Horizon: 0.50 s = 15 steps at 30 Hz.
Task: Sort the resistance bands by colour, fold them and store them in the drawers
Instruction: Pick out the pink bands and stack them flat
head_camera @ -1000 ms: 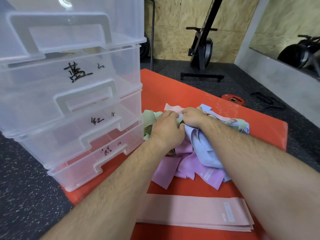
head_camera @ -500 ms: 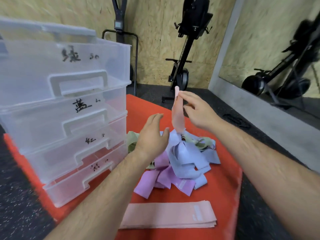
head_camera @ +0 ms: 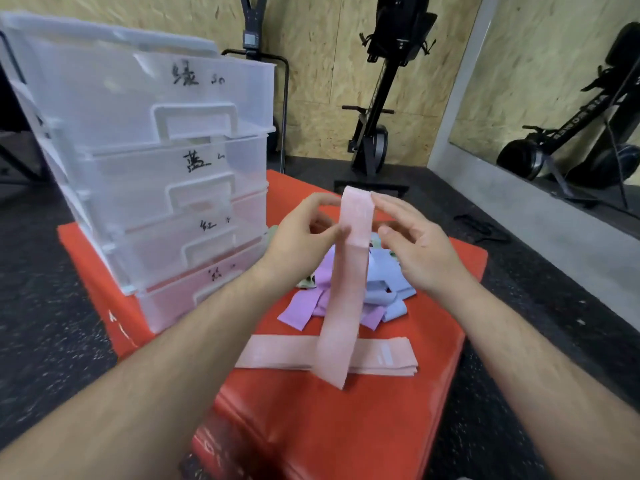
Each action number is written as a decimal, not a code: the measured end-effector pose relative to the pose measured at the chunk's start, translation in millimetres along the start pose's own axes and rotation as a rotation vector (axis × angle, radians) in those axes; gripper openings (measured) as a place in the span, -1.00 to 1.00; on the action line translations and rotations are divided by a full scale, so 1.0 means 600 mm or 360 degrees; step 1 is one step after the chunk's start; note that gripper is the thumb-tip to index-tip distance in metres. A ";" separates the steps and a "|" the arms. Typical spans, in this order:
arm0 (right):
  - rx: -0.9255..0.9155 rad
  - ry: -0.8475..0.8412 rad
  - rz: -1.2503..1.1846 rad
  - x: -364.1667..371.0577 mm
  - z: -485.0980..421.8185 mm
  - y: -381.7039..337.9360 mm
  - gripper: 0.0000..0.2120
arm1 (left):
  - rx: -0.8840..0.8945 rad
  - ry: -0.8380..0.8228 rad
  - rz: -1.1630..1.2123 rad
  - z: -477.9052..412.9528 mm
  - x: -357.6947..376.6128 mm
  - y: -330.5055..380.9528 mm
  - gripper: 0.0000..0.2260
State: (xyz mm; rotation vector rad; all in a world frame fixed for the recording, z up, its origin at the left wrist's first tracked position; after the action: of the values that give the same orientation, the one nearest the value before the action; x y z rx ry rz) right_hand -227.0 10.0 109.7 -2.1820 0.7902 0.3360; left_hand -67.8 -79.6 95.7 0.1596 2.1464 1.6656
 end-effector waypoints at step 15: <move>0.0511 0.0116 -0.0330 0.044 0.012 0.013 -0.50 | -0.0185 -0.0177 0.0130 0.019 -0.006 -0.030 -0.52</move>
State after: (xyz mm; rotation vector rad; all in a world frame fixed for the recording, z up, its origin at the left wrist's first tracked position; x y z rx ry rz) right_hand -211.3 0.0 88.0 -1.9577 0.6034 0.0215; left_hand -57.4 -75.4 77.5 0.3018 1.9800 1.7787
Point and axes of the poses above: each hand's wrist, its own z-axis away from the middle knuckle, its own x-axis out of the palm, y = z × x, the point moved 5 cm from there along -z, towards the middle knuckle, and after that the axes turned 13 degrees about -x, right-handed, at the moved point
